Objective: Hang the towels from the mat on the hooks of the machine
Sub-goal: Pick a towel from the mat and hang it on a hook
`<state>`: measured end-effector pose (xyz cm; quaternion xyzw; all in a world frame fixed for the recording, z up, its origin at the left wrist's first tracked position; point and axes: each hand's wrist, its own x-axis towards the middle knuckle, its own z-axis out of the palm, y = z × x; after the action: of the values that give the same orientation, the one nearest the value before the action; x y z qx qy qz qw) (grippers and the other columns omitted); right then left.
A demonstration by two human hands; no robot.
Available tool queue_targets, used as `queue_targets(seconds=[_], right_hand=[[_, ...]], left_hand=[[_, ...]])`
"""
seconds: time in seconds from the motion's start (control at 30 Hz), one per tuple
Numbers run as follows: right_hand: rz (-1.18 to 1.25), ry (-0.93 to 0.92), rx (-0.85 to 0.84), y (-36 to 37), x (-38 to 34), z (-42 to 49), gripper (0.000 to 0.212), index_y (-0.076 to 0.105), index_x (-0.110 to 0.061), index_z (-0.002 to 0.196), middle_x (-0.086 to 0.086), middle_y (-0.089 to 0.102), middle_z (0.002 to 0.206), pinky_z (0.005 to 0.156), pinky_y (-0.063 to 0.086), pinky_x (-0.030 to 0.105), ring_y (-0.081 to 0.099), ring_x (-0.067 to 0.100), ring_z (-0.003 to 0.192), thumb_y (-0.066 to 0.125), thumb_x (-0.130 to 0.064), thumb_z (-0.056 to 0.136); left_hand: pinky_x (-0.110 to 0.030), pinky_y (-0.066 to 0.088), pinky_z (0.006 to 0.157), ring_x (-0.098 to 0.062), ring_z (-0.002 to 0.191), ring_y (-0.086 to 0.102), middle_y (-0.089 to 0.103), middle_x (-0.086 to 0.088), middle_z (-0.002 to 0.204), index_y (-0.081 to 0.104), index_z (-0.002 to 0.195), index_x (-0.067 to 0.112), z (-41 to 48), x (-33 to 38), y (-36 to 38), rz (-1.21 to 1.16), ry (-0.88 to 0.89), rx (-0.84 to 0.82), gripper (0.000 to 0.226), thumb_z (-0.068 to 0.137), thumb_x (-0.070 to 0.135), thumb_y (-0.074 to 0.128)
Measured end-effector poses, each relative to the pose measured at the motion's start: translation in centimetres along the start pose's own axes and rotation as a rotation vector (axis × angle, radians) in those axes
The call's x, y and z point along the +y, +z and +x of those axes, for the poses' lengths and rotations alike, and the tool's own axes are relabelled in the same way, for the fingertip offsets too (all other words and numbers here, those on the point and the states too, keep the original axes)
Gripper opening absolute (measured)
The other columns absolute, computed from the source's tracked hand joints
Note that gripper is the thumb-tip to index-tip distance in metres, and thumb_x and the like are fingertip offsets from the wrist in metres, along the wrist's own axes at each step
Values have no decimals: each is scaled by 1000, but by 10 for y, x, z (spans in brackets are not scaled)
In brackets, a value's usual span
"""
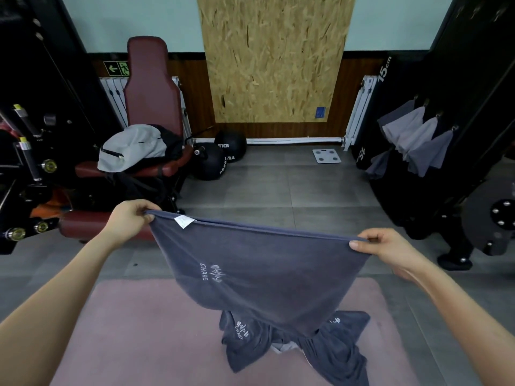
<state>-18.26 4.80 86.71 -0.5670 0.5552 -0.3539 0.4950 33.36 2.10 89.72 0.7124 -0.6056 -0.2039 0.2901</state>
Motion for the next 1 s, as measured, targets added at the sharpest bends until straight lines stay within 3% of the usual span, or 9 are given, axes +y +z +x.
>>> queue_targets(seconds=[0.17,0.33,0.43,0.5,0.6,0.67,0.77,0.9,1.0], right_hand=[[211,-19,253,1,-3,8,55,67,-16,58,-5,63,56,51,44,13,56,2,53,86,-60,31],[88,-32,390,-7,1,15,17,66,-8,72,-8,63,56,54,42,19,54,6,59,73,-22,80],[-117,-34,376,-18,4,19,22,63,-6,71,-3,59,59,56,41,23,50,8,58,67,-22,86],[-217,15,334,-25,3,20,31,63,-1,73,4,56,63,60,37,28,49,15,63,66,-29,86],[-28,104,172,-36,-7,15,64,60,4,75,9,59,66,58,41,27,52,17,63,76,-57,62],[166,172,63,-41,-13,13,62,62,-1,78,7,67,68,55,49,23,61,14,61,76,-59,59],[93,175,174,-36,-14,21,33,60,-6,68,2,62,57,48,44,20,53,15,55,61,-34,85],[-269,139,379,-20,3,43,47,38,-12,54,4,30,53,52,21,29,27,17,54,66,-34,84],[-238,211,449,-5,19,55,53,29,-18,50,2,26,51,52,19,30,25,18,53,67,-37,83]], left_hand=[[-16,44,71,-18,77,60,68,-8,84,68,83,10,-5,-8,5,-22,-25,-199,23,81,-11,58],[-14,49,57,-14,64,61,63,-13,77,64,80,0,-15,0,13,-408,-278,-461,24,84,-13,43],[-24,45,54,-17,54,58,58,-14,71,62,69,1,-16,8,18,-638,-404,-504,30,78,-9,35],[-30,44,65,-22,64,61,62,-16,81,62,83,-3,-19,13,20,-714,-447,-515,26,77,-4,37],[-33,44,75,-25,73,66,68,-16,88,67,91,-4,-22,22,19,-856,-457,-470,33,71,3,42],[-33,44,78,-23,74,68,70,-13,89,73,86,1,-17,22,17,-949,-446,-422,33,72,8,44],[-33,49,76,-21,76,69,72,-11,90,73,90,3,-5,18,20,-842,-445,-375,31,89,10,42],[-41,46,84,-29,96,58,65,-20,103,61,111,-5,-1,17,36,-586,-432,-396,33,99,20,43],[-40,49,82,-27,88,59,67,-22,93,65,98,-6,-8,15,49,-495,-425,-384,38,98,26,46]])
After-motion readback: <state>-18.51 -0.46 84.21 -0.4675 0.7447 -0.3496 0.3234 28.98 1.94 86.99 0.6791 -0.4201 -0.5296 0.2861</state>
